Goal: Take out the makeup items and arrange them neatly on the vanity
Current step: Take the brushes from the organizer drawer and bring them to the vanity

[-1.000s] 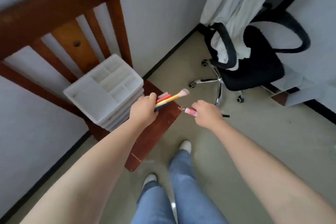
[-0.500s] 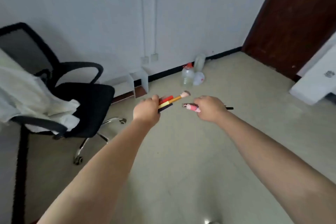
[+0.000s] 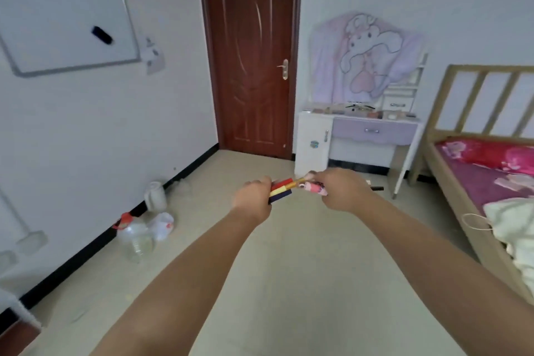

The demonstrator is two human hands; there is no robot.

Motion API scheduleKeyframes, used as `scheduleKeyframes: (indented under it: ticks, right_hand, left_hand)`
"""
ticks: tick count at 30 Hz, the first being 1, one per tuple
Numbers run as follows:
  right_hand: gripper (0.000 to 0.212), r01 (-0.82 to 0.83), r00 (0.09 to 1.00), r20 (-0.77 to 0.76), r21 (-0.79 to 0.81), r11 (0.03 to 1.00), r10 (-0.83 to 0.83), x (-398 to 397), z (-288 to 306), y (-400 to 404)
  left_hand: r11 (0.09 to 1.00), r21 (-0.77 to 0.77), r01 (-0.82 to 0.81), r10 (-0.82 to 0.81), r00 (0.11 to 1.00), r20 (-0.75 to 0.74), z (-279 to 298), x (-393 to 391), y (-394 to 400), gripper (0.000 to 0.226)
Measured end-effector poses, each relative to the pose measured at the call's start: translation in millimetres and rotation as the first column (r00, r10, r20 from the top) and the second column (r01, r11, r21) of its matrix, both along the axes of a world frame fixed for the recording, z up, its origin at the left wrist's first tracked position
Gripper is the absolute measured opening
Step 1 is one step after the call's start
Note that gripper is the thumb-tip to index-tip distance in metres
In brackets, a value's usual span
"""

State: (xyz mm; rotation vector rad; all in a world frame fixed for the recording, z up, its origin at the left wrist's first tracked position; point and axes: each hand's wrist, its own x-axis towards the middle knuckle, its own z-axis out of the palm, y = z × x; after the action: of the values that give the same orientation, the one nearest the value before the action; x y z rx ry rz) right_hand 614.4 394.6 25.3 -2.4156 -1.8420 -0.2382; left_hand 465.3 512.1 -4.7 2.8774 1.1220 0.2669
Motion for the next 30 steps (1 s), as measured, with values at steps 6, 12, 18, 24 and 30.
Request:
scheduleKeyframes:
  ticks: [6, 12, 18, 24, 30]
  right_hand:
    - [0.023, 0.239, 0.969, 0.064, -0.020, 0.971, -0.238, 149.8, 14.1, 10.0]
    - [0.021, 0.371, 0.923, 0.116, -0.014, 0.929, -0.367, 301.4, 19.9, 66.8]
    - [0.017, 0.451, 0.889, 0.081, 0.004, 0.892, -0.450, 438.3, 27.8, 130.1]
    - [0.021, 0.508, 0.861, 0.049, -0.012, 0.861, -0.507, 568.9, 9.4, 179.0]
    - [0.021, 0.455, 0.891, 0.002, -0.006, 0.891, -0.455, 729.6, -21.2, 252.9]
  left_hand:
    - [0.991, 0.056, 0.126, -0.125, 0.992, -0.016, 19.9, 160.7, 52.7, 0.034]
    - [0.944, 0.212, 0.253, -0.231, 0.965, -0.124, 31.1, 323.5, 141.8, 0.042]
    - [0.863, 0.275, 0.423, -0.379, 0.903, -0.200, 50.0, 478.9, 209.7, 0.035]
    - [0.819, 0.286, 0.497, -0.441, 0.865, -0.240, 25.4, 618.8, 260.0, 0.038]
    - [0.827, 0.267, 0.495, -0.429, 0.862, -0.270, -1.4, 766.8, 328.1, 0.039]
